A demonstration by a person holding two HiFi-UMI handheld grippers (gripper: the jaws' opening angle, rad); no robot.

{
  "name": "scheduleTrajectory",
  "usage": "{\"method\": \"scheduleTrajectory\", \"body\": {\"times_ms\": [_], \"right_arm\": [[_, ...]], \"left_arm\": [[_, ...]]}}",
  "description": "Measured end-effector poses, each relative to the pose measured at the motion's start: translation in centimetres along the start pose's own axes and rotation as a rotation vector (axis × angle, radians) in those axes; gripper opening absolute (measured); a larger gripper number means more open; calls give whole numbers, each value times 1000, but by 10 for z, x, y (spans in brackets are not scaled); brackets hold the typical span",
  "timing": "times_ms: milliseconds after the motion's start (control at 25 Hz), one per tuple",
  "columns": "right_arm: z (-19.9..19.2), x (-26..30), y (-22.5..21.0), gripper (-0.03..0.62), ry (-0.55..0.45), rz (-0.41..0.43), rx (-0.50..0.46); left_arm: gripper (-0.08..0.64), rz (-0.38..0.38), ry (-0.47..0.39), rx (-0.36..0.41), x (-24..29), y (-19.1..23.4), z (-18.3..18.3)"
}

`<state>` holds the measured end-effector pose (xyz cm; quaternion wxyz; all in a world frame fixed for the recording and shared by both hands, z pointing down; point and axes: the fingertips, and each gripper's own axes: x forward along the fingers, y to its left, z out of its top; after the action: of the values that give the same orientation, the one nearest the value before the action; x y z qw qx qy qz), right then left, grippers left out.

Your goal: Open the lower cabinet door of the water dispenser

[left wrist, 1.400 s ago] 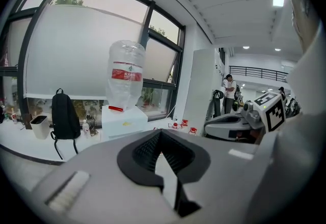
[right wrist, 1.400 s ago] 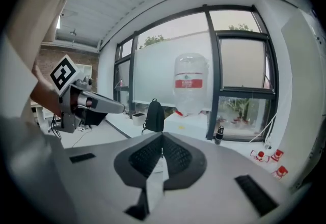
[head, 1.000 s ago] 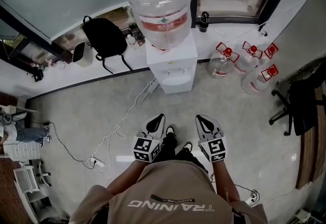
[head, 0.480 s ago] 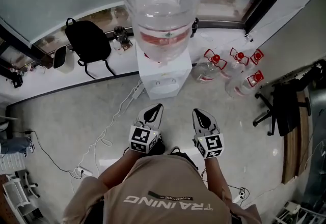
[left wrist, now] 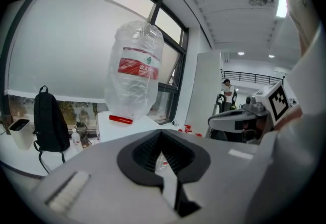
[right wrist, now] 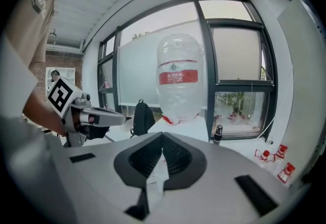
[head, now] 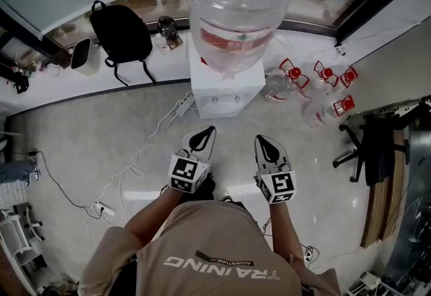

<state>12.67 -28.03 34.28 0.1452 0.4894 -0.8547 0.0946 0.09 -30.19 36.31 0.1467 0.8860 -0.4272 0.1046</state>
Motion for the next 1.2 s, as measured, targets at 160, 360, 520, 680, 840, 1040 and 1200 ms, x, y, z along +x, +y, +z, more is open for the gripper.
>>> {"method": "scheduleTrajectory", "body": {"times_ms": [160, 360, 520, 680, 840, 1040, 1200], "right_arm": [[-23, -6, -5, 9, 24, -2, 17], [-62, -13, -23, 9, 34, 8, 23], [-106, -6, -47, 9, 34, 4, 31], [-156, 12, -65, 11, 10, -1, 25], [-213, 37, -70, 11, -31, -24, 37], [-295, 82, -70, 11, -43, -8, 10], [-349, 124, -84, 11, -46, 5, -99]], "left_arm": [[8, 39, -3, -8, 0, -2, -10], [8, 77, 3, 0, 2, -14, -24], [8, 104, -13, -4, 10, -19, -48], [8, 119, -26, -1, 30, -15, -92], [8, 116, -40, 6, 51, -4, -150], [8, 138, -56, 23, 86, 23, -224], [8, 171, -91, 12, 117, 42, -276]]}}
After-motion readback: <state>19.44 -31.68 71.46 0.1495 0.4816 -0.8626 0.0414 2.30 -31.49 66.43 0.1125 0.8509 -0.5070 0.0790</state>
